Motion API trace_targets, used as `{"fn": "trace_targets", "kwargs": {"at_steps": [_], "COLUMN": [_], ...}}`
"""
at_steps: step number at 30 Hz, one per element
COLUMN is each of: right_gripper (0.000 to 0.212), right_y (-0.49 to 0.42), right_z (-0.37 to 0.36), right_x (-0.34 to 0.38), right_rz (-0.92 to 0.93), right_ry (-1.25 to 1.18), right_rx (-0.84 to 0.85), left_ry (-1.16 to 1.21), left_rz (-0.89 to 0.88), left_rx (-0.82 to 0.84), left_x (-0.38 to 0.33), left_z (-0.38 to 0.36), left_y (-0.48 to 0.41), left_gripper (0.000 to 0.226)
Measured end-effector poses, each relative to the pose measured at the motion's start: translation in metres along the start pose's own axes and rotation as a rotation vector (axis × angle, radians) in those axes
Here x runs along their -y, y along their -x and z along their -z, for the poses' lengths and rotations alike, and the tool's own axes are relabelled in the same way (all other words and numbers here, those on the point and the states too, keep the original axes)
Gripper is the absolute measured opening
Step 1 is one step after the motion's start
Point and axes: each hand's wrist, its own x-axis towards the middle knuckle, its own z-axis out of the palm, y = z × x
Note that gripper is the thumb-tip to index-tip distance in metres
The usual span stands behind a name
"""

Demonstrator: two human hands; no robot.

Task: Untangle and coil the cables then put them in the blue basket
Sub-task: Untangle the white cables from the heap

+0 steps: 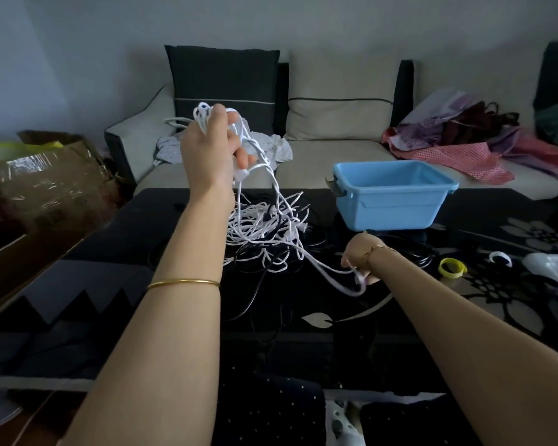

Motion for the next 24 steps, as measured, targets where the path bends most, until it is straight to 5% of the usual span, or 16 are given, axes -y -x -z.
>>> {"fn": "trace_targets", "kwargs": {"at_steps": [2, 5, 11, 17, 19, 24], "right_gripper": [0.014, 0.019, 0.037, 0.031, 0.01, 0.022], "right_y": [0.006, 0.011, -0.007, -0.025, -0.035, -0.041], "right_z": [-0.006, -0.012, -0.049, -0.071, -0.073, -0.046], "right_x": [0.013, 0.037, 0.072, 0.094, 0.097, 0.102], "right_rz": [0.025, 0.159, 0.408, 0.384, 0.387, 0.386], "right_ry": [0.221, 0.232, 0.007, 0.2, 0.075, -0.495], "right_rx": [-0.11, -0.274, -0.089, -0.206, -0.163, -0.2], "left_ry": [-0.003, -0.009, -0.02, -0.033, -0.037, -0.028], "left_rz": [0.012, 0.025, 0.037, 0.041, 0.033, -0.004], "left_rx": [0.022, 0.043, 0.056, 0.032, 0.019, -0.01], "left_x": [0.003, 0.007, 0.01, 0.013, 0.013, 0.006], "left_z": [-0.001, -0.001, 0.005, 0.017, 0.021, 0.029], "left_y": [-0.001, -0.004, -0.006, -0.011, -0.013, -0.016], "left_gripper": [0.03, 0.03, 0.029, 0.029, 0.028, 0.027]}}
